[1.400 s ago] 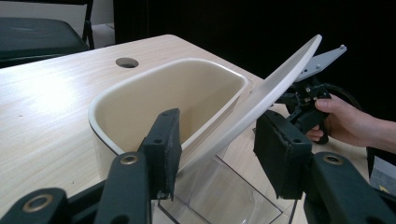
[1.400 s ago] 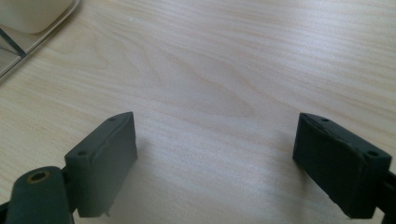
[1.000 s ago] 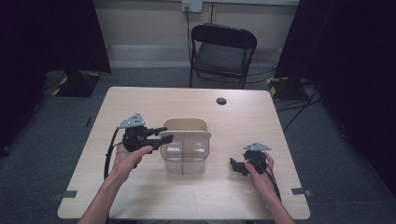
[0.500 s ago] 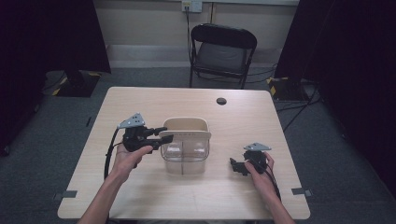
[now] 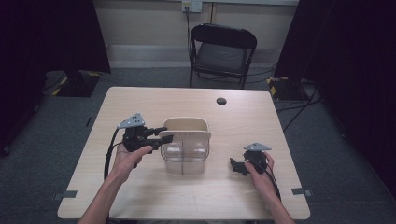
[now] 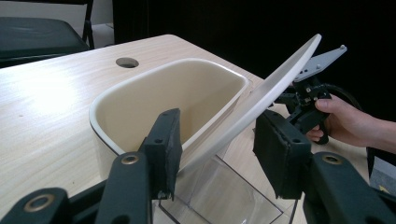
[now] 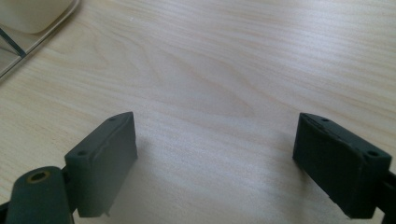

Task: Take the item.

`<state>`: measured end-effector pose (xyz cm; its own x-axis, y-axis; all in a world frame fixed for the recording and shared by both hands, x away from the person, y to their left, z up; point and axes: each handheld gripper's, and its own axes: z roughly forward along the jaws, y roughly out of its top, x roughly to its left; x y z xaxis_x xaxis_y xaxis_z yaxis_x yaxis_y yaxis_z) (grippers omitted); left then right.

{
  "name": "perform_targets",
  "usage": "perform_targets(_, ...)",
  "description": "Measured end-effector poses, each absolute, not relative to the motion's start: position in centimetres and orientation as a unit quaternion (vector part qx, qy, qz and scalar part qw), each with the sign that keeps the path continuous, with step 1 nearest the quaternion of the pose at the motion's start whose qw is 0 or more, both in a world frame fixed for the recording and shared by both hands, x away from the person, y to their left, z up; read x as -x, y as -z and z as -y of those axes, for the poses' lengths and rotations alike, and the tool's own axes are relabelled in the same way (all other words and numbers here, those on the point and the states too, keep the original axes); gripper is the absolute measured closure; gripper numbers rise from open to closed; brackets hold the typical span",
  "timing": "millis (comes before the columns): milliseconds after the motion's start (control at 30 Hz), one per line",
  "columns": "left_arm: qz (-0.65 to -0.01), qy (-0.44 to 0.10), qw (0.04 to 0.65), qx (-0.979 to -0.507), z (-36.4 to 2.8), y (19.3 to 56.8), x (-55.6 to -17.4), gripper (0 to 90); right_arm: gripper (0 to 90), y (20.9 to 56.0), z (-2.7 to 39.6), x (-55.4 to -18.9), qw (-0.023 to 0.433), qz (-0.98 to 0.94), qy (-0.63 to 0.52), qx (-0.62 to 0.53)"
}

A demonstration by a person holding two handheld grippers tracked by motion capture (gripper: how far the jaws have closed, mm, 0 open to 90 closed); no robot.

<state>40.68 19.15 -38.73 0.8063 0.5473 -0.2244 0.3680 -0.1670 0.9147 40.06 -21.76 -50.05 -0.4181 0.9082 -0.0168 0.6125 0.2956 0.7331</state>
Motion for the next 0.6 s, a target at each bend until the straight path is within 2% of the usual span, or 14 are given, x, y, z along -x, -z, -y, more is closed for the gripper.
perform_targets(600,-0.301,-0.079,0.571,-0.760,-19.14,38.73,-40.68,51.6,12.9,50.05,21.76,-40.06,0.222,-0.774,-0.333,-0.491)
